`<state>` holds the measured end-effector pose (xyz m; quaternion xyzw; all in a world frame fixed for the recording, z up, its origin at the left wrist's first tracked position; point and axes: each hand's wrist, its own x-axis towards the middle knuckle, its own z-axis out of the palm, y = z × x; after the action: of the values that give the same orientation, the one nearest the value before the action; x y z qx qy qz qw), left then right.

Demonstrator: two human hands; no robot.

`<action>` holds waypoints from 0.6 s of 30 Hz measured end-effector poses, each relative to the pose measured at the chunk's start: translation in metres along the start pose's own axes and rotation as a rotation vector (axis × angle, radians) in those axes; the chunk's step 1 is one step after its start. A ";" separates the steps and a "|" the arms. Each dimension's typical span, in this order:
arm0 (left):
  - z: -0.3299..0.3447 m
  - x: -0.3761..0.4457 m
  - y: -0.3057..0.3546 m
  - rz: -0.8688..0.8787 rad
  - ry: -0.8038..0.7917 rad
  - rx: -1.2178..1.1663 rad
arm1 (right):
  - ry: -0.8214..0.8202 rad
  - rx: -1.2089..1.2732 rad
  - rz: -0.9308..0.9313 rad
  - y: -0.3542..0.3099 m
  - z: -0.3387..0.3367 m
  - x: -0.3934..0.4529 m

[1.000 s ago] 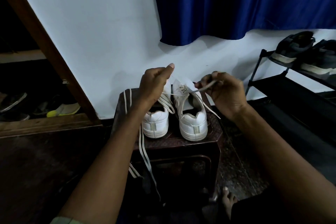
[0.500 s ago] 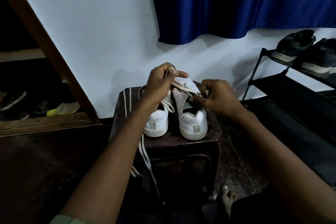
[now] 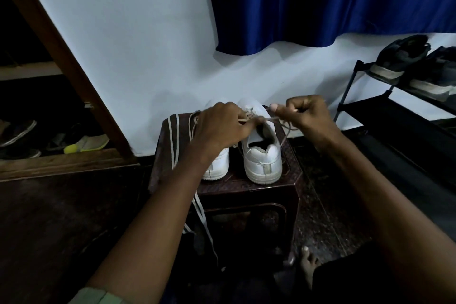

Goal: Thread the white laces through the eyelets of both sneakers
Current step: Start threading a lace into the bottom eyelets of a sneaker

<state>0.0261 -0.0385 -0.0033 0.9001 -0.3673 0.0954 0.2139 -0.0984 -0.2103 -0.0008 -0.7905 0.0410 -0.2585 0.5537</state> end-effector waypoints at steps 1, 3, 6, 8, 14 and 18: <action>0.003 0.001 0.004 0.013 0.011 -0.185 | 0.052 0.122 0.017 0.001 0.001 0.002; 0.000 0.005 0.008 -0.089 0.101 -0.664 | 0.105 0.311 0.079 0.002 0.000 0.004; -0.014 0.008 0.011 -0.341 0.310 -1.024 | 0.133 0.505 0.150 -0.001 -0.004 0.003; -0.018 0.009 0.010 -0.449 0.340 -1.148 | 0.168 0.640 0.202 -0.002 -0.006 0.001; -0.015 0.012 0.010 -0.479 0.262 -1.445 | 0.247 0.218 0.224 0.020 -0.002 0.006; -0.021 0.016 -0.006 -0.305 0.438 -0.936 | 0.104 -0.189 0.128 0.027 0.003 0.003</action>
<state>0.0413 -0.0346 0.0189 0.7108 -0.1825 0.0747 0.6752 -0.0883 -0.2195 -0.0240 -0.8205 0.1444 -0.2583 0.4891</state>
